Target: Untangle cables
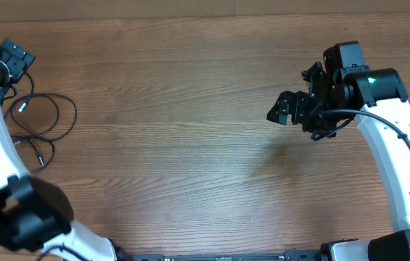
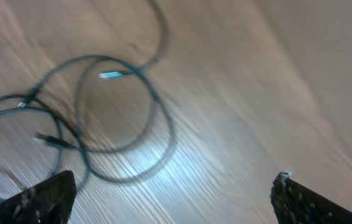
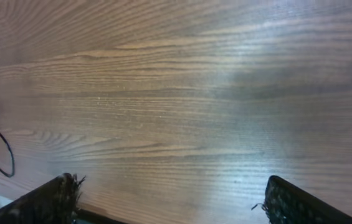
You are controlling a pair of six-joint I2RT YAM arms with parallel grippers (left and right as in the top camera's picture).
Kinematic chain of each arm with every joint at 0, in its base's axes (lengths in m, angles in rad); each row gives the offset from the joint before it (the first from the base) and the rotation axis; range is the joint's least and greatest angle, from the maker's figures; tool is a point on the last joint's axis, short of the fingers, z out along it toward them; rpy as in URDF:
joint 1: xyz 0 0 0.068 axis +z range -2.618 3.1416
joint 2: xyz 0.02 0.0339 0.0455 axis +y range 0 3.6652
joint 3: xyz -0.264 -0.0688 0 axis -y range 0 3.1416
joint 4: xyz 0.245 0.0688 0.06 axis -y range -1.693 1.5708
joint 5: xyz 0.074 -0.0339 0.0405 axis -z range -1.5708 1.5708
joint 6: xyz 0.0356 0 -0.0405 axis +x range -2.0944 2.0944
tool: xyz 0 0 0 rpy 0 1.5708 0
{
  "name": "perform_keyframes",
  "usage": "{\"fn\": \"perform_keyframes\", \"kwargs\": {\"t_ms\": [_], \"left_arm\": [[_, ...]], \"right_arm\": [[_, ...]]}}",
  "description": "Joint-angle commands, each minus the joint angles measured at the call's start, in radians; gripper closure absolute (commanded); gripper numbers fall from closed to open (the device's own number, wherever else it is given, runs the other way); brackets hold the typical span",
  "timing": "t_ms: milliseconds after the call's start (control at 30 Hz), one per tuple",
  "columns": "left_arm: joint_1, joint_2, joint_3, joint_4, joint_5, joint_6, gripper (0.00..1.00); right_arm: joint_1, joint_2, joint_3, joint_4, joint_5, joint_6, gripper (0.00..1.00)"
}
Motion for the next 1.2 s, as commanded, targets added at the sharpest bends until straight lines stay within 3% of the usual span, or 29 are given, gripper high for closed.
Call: {"fn": "perform_keyframes", "kwargs": {"t_ms": [0,67,300,567,900,1167], "left_arm": [[-0.042,-0.189,0.021,-0.046,0.206,0.082,0.01],[-0.072,-0.253,0.021,-0.092,0.241,0.096,0.0],[-0.225,-0.425,0.021,-0.267,0.238,0.157,0.0],[-0.283,-0.469,0.021,-0.484,0.175,0.158,0.0],[-0.283,-0.452,0.021,-0.489,0.175,0.159,0.0],[-0.283,-0.452,0.021,-0.489,0.175,0.159,0.0]], "right_arm": [[0.027,-0.031,0.015,0.029,-0.002,-0.034,0.05],[0.029,-0.062,0.016,0.045,0.008,-0.029,0.0],[0.029,-0.208,0.048,-0.035,0.122,-0.034,0.0],[0.029,-0.35,0.153,-0.129,0.188,-0.034,0.0],[0.029,-0.537,0.232,-0.195,0.176,-0.033,0.0],[0.029,-0.563,0.231,-0.2,0.185,-0.042,0.0]]}}
